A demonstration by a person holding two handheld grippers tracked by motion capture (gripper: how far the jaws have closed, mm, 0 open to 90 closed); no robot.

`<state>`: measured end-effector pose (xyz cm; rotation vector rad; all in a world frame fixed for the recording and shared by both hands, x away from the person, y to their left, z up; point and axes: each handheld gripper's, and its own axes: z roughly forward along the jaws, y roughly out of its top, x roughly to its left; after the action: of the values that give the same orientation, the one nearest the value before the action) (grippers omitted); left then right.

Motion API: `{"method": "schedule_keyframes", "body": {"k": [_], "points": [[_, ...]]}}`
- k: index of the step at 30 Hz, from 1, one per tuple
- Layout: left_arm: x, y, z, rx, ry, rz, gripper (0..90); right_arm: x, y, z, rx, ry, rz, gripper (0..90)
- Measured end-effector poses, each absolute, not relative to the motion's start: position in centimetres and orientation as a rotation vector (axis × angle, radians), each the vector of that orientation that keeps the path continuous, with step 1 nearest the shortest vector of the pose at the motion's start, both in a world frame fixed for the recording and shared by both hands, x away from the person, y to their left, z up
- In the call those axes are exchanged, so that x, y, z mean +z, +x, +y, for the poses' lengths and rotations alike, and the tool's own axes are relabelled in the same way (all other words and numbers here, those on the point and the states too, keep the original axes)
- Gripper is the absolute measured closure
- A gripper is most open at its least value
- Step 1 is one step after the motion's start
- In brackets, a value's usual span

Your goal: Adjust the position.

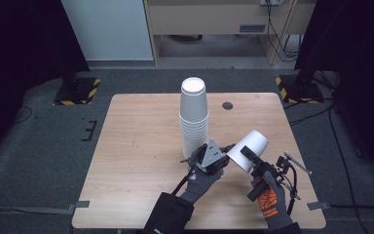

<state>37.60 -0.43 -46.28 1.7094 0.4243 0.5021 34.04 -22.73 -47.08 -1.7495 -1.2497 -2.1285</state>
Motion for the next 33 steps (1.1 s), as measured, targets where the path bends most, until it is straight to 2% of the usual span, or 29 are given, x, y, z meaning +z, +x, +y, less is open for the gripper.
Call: {"method": "schedule_keyframes", "body": {"k": [12, 33], "points": [[-46.2, 36.3, 1.1, 0.463, 1.754, 0.407, 85.1, -46.8, 34.4, -24.3, -2.197, -1.8, -1.298, 15.6], [-45.4, 34.8, 6.4, 0.435, 1.794, 0.458, 85.7, -47.2, 35.0, -27.0, -2.237, -1.988, -1.499, 16.9]]}}
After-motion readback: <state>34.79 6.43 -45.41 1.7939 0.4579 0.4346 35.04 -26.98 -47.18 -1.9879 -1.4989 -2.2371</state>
